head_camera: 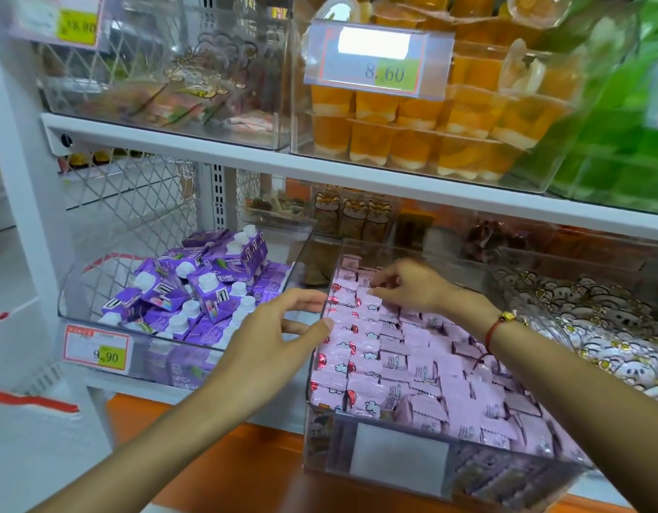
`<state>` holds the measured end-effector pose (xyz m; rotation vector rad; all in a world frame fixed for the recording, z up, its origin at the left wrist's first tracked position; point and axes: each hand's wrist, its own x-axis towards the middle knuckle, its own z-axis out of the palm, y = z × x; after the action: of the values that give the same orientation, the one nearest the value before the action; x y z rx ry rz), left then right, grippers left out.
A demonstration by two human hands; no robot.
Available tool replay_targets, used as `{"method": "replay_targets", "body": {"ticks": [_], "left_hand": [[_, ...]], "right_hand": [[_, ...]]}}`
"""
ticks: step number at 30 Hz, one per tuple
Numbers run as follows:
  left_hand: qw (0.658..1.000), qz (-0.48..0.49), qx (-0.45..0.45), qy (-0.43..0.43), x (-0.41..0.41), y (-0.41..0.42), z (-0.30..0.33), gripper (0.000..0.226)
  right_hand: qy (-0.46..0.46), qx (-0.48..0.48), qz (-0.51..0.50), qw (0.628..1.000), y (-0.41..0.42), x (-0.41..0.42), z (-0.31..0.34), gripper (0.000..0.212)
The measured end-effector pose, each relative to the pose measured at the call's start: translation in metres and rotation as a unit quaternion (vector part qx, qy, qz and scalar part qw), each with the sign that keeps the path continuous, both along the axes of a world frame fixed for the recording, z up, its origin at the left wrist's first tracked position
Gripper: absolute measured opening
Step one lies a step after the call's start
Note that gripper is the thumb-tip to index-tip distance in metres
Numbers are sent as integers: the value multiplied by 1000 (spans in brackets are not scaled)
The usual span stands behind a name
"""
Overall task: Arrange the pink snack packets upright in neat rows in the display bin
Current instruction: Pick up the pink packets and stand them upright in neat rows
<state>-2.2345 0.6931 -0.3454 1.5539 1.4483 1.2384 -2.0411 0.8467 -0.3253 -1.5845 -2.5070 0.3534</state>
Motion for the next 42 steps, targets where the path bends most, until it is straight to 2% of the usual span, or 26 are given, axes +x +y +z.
{"method": "replay_targets", "body": {"ticks": [3,7,12,16,18,20,22,25,26,27,30,32,34,36,37,38,40,42], "left_hand": [[1000,-2,-3,-3,0,0,0,20],[1000,4,-2,-5,1,0,0,20],[1000,6,-1,8,1,-1,1,20],[1000,7,1,11,2,-2,1,21],[1000,6,5,11,2,-2,2,22],[1000,3,8,13,1,-2,2,21],[1000,4,14,9,0,-2,0,21],[998,27,50,25,-1,-1,-3,36],[995,37,81,38,-2,-2,-4,46],[990,38,124,57,-3,-3,-3,55],[956,-8,249,153,-2,-5,0,74],[937,-17,292,189,1,-5,2,61],[935,-13,314,162,1,-6,3,46],[950,3,295,99,1,-6,5,38],[966,13,255,46,1,-5,7,33],[979,16,201,-28,0,-4,10,27],[984,28,92,-150,-3,-2,12,13],[985,52,31,-163,-7,-1,12,7]], "right_hand": [[-12,9,31,999,1,-1,3,25],[-2,50,21,998,-2,-4,3,17],[-19,172,52,983,-13,-6,-1,6],[-59,205,66,975,-14,-7,-5,12],[32,194,38,980,-14,-6,-6,12],[209,179,-22,961,-17,-6,-3,6],[372,171,-98,907,-25,-10,6,9],[562,189,-196,781,-48,-12,20,21],[602,176,-212,749,-57,-11,22,17],[623,141,-221,737,-67,-9,23,9],[656,-41,-168,734,-98,-13,19,17],[671,-132,-128,718,-113,-20,18,24],[674,-178,-107,709,-120,-24,20,26],[660,-208,-104,714,-123,-24,26,26],[638,-203,-115,734,-123,-23,28,25],[597,-176,-127,772,-122,-21,28,23],[498,-84,-124,854,-122,-17,27,15],[450,-11,-56,891,-125,-14,26,19]]}}
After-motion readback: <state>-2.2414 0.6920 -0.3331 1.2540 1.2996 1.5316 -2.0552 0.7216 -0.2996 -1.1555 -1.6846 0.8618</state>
